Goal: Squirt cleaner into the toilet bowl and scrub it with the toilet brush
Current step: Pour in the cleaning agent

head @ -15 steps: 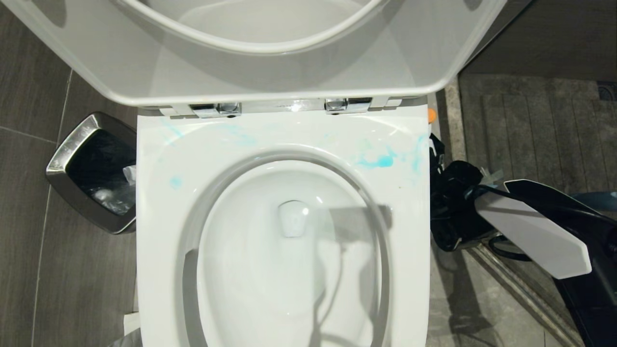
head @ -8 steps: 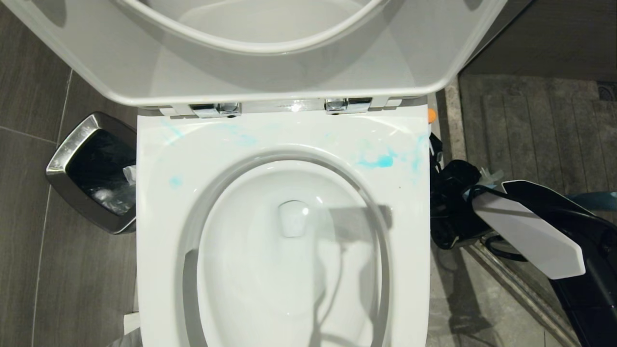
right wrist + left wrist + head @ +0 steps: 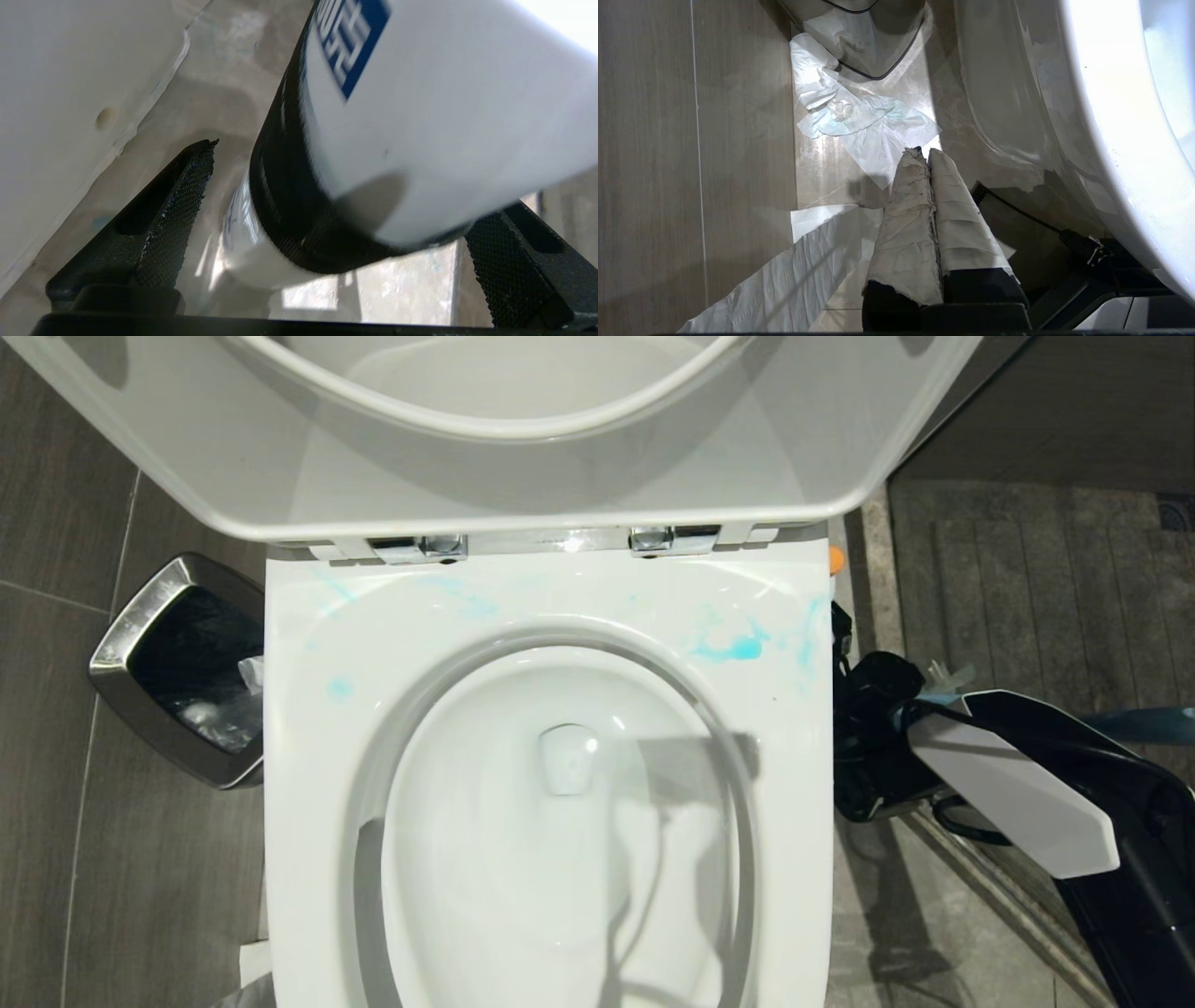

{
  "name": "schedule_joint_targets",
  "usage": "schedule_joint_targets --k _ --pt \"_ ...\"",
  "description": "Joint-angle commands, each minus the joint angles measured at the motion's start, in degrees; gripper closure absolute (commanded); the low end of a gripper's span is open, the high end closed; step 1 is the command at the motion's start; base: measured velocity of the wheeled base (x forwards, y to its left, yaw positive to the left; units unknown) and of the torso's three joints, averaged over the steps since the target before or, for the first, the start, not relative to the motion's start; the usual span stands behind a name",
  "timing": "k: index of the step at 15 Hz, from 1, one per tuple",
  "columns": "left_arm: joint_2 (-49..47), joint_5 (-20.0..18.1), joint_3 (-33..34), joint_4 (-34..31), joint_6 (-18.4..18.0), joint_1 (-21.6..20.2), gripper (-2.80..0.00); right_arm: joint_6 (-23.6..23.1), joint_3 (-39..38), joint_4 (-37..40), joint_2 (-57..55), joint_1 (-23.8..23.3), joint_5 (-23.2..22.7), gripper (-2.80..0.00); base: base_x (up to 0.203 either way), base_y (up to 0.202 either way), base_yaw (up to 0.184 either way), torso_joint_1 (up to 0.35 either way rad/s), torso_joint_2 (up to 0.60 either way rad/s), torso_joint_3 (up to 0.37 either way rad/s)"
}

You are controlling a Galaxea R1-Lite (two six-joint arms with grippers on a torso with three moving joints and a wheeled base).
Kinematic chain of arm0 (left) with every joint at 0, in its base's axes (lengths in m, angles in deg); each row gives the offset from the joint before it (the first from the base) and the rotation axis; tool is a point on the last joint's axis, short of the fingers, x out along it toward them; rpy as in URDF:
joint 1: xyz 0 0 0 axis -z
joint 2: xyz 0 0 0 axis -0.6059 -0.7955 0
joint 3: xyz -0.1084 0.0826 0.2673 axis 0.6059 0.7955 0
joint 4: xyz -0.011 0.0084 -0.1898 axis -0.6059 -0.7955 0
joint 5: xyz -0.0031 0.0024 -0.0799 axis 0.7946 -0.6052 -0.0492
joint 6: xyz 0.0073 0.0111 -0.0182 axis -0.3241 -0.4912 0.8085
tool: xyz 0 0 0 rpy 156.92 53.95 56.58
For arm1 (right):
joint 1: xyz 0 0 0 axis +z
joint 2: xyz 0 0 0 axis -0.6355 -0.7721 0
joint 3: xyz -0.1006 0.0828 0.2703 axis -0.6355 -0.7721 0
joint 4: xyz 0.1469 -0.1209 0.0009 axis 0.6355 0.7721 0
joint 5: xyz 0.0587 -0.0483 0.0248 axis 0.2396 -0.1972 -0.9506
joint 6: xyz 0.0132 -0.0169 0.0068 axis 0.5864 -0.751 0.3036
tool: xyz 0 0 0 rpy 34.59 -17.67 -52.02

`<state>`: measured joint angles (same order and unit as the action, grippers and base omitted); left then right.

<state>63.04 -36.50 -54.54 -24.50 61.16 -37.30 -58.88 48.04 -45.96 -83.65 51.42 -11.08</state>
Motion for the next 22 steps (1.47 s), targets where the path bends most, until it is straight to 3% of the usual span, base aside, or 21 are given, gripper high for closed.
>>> schedule_joint_targets --k 1,18,19,22 --pt "-0.05 0.02 0.09 0.06 0.0 0.0 0.0 -0.2 2.43 -0.54 -0.91 -0.01 -0.08 -2.8 0.0 0.0 0.0 0.0 0.0 0.0" --pt "-0.05 0.02 0.09 0.05 0.0 0.0 0.0 -1.85 8.16 -0.54 -3.78 -0.08 -1.32 -2.8 0.0 0.0 0.0 0.0 0.0 0.0" --pt "-0.05 0.02 0.09 0.06 0.0 0.0 0.0 -1.9 8.25 -0.54 -3.78 -0.01 -1.14 0.0 0.0 0.0 0.0 0.0 0.0 0.0" --pt "-0.05 0.02 0.09 0.06 0.0 0.0 0.0 -2.34 8.43 -0.54 -3.79 -0.26 -1.14 0.0 0.0 0.0 0.0 0.0 0.0 0.0"
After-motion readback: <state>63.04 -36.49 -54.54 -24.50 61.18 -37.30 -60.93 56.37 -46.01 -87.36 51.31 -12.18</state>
